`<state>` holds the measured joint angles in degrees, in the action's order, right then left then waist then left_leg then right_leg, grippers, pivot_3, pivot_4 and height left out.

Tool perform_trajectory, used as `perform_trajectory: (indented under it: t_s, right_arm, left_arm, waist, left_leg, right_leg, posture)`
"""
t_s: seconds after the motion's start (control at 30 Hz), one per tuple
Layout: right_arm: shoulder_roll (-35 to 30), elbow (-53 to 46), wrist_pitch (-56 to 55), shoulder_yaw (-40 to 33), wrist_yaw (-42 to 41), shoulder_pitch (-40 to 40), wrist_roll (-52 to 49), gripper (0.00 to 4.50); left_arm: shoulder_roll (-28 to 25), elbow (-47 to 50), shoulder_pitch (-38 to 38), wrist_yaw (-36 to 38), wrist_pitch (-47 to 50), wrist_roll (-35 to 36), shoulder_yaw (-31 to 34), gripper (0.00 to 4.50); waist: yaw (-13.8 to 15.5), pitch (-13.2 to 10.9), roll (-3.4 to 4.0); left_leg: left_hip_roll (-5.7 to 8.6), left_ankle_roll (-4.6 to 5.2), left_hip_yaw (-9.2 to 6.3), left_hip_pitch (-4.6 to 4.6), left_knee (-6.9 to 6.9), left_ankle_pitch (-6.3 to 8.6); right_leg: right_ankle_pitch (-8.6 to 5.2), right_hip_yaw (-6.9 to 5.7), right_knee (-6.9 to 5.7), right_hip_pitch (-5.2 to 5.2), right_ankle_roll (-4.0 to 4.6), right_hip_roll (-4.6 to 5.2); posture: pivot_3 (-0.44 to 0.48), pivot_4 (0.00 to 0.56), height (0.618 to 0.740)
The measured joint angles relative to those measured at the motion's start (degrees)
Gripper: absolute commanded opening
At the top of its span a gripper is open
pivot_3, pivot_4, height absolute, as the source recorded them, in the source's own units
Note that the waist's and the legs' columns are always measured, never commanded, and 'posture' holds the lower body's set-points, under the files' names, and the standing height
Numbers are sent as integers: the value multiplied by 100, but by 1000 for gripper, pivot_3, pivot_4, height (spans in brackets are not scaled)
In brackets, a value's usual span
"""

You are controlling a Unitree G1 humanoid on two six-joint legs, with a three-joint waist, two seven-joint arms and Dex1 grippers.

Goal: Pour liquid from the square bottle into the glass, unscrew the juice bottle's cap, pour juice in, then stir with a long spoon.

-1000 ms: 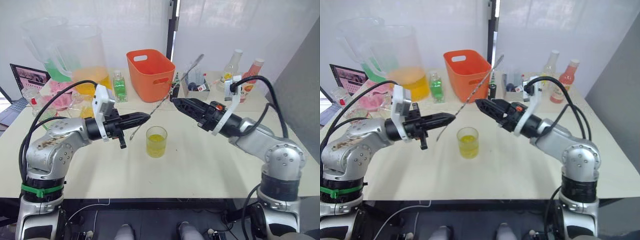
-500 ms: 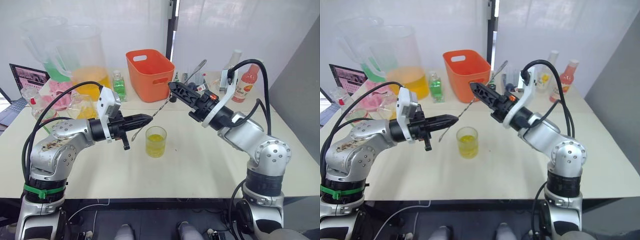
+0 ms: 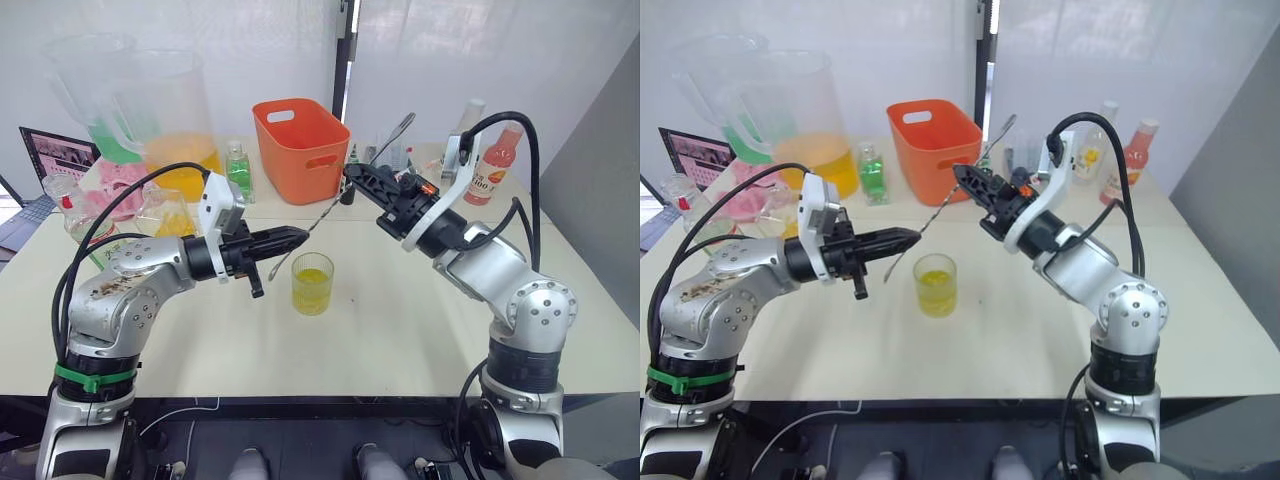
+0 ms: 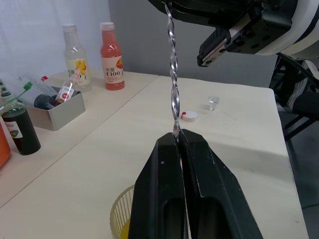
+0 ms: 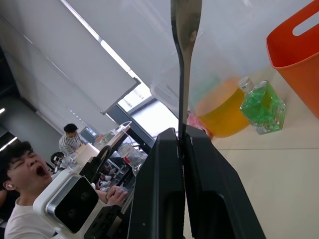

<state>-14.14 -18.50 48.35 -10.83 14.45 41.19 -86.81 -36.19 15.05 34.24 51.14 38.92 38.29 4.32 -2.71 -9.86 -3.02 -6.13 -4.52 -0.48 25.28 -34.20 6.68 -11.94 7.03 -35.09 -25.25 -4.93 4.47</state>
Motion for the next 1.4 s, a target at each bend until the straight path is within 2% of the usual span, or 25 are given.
perform_trajectory:
  t_s: [0.4, 0.47, 0.6, 0.7, 0.93, 1.1, 1.2, 1.4]
  right_arm:
    - [-32, -5, -43, 125, 25, -39, -133, 0]
    - [-195, 54, -29, 149, -189, 59, -152, 0]
    - [-1056, 427, 12, -120, -1190, 598, -50, 0]
    - [-1357, 878, 128, -78, -1875, 994, 220, 0]
    - [-1742, 1334, 404, 285, -3141, 1504, 1078, 0]
    - [-1999, 1290, 279, 1261, -4054, 1632, 2607, 0]
    - [-1937, 1222, 205, 1666, -4374, 1544, 3285, 0]
    - [-1748, 1062, 206, 1742, -4564, 1446, 3885, 0]
  left_arm:
    - [18, -21, 121, -179, 287, 265, 180, 3947]
    - [-154, -8, 2, -114, 359, 431, 368, 4465]
    - [-1063, -195, -654, 112, 470, 583, 1356, 4465]
    - [-1367, -240, -1145, 468, 440, 585, 1556, 4465]
    - [-1376, -212, -1943, 837, -42, 465, 1711, 4465]
    - [-1034, 147, -2293, 777, -408, 452, 1697, 4465]
    - [-908, 245, -2375, 653, -452, 446, 1651, 4465]
    - [-878, 502, -2527, 510, -457, 465, 1635, 4465]
  waist:
    - [-2, 0, 0]
    - [-24, -3, 4]
    - [-130, -8, 12]
    - [-134, -10, 16]
    - [-98, -10, 16]
    - [-109, -10, 17]
    - [-114, -10, 17]
    - [-109, -10, 17]
  left_leg:
    - [0, 0, -1, 0, 2, 0]
    - [0, 0, -1, 7, 2, 0]
    - [-3, 1, -1, 1, 23, 0]
    - [-3, 0, -1, -1, 29, 0]
    - [-4, 0, 0, 30, 29, 1]
    - [-6, 0, 6, 55, 29, 0]
    - [-6, 0, 6, 62, 28, 0]
    - [-5, 0, 6, 67, 24, 0]
  right_leg:
    - [0, 0, 2, -1, 1, 0]
    - [0, 1, 2, -9, 1, 0]
    - [-5, 0, 2, -14, 12, -2]
    - [-9, -1, 2, -18, 17, -1]
    - [-7, -4, 6, -48, 20, 0]
    - [-5, -1, -7, -89, 24, -2]
    - [0, 0, -17, -98, 32, -4]
    - [1, 0, -16, -98, 32, -4]
  posture:
    - [0, 150, 731]
    - [0, 150, 731]
    - [0, 150, 731]
    - [0, 150, 731]
    - [0, 150, 731]
    - [0, 150, 731]
    - [0, 150, 731]
    - [0, 150, 731]
